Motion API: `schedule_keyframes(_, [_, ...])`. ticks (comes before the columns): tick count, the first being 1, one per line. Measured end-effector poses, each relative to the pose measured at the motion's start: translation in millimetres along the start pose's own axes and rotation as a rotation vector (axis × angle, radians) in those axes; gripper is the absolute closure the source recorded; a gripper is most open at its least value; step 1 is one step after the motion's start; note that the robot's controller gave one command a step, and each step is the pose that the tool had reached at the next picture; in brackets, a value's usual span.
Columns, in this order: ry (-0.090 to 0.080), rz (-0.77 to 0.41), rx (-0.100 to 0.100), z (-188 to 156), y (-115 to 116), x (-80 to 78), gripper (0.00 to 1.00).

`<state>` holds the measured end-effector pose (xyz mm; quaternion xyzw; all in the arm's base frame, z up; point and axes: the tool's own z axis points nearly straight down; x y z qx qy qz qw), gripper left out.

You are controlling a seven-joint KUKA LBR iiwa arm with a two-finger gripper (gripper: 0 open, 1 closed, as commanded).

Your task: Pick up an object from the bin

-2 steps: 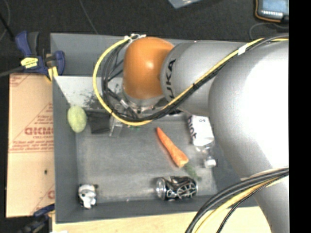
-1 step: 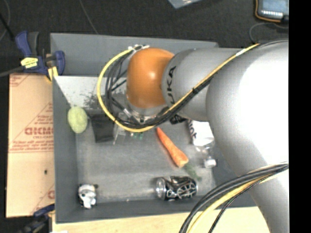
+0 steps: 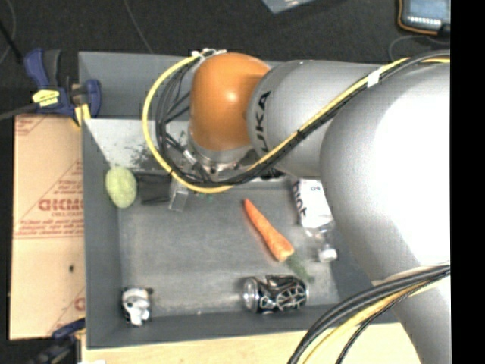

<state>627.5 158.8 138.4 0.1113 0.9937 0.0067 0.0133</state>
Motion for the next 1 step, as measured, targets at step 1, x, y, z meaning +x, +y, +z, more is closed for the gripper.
schedule_keyframes(1, [-0.009,0.002,-0.004,15.7,4.7,8.7,1.00])
